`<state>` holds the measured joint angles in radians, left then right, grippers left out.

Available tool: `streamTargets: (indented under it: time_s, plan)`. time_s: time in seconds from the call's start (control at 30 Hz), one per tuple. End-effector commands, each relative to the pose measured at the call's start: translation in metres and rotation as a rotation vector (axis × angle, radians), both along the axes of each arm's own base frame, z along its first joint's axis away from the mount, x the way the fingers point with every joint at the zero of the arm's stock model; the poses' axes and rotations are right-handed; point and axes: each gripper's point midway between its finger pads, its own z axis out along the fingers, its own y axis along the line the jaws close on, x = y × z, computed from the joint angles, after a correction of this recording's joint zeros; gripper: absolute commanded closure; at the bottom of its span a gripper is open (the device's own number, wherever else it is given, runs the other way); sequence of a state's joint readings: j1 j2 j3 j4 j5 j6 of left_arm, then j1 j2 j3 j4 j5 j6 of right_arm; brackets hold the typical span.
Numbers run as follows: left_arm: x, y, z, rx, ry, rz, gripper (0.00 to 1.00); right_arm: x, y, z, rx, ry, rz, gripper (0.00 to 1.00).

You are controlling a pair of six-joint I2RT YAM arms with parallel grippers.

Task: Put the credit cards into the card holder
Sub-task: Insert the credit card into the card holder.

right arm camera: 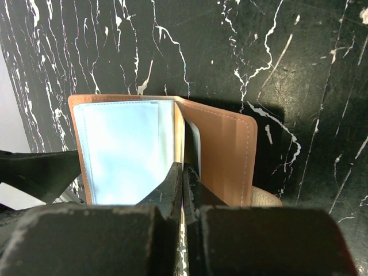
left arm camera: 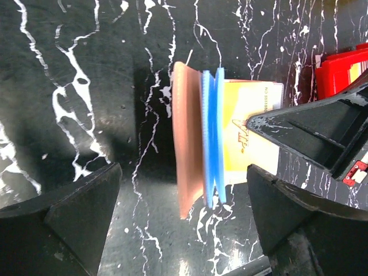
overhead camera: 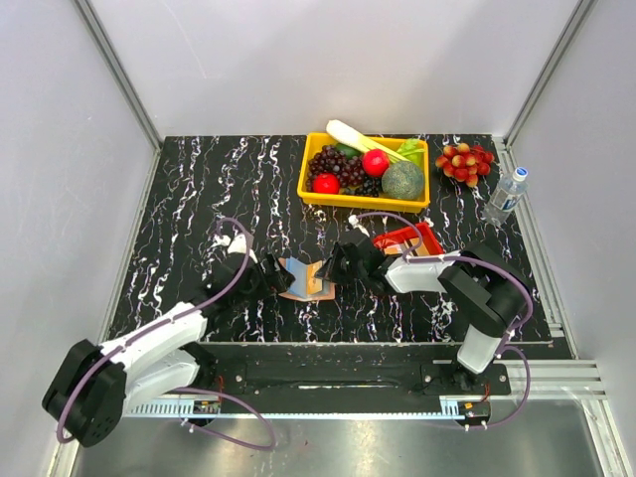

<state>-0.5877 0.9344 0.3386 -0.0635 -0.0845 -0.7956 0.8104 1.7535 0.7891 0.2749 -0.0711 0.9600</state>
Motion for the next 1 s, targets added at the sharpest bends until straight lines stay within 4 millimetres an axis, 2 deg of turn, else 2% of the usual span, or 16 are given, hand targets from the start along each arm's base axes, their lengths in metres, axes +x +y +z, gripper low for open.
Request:
streamTargets:
  time_s: [0.0,0.07,0.1,0.23,0.3,0.37,0.47,0.67,0.8,0.87,0.97]
  plan:
    - [0.015,-0.031,0.016,-0.114,-0.053,-0.081,0.06,0.000,0.000,-0.007,-0.049,-0.002,0.012,1.00]
    - [0.019,-0.039,0.018,-0.139,-0.059,-0.096,0.06,0.000,0.000,-0.007,-0.049,0.002,0.013,1.00]
    - [0.019,-0.042,0.017,-0.147,-0.055,-0.105,0.12,-0.001,0.000,-0.007,-0.048,0.004,0.013,1.00]
    - [0.019,-0.039,0.006,-0.117,-0.018,-0.089,0.39,0.000,0.000,-0.006,-0.047,-0.002,0.013,1.00]
    - [0.019,-0.031,-0.002,-0.077,0.003,-0.059,0.58,0.000,0.000,-0.004,-0.040,-0.008,0.014,1.00]
    - [0.019,-0.021,-0.012,-0.030,0.021,-0.025,0.72,-0.001,0.001,-0.002,-0.025,-0.010,0.019,1.00]
    - [0.015,-0.015,-0.022,0.014,0.045,-0.020,0.84,-0.001,0.003,0.002,-0.003,-0.018,0.021,1.00]
    - [0.009,-0.006,-0.045,0.072,0.110,-0.007,0.89,-0.002,0.007,0.013,0.050,-0.036,0.032,1.00]
    - [0.008,-0.008,-0.051,0.075,0.133,-0.008,0.82,-0.002,0.009,0.016,0.115,-0.018,0.028,1.00]
    - [0.008,-0.008,-0.054,0.079,0.143,-0.010,0.75,-0.002,0.005,0.012,0.128,0.000,0.014,1.00]
    - [0.006,-0.007,-0.058,0.089,0.156,-0.011,0.73,0.003,-0.003,0.018,0.174,-0.007,-0.016,1.00]
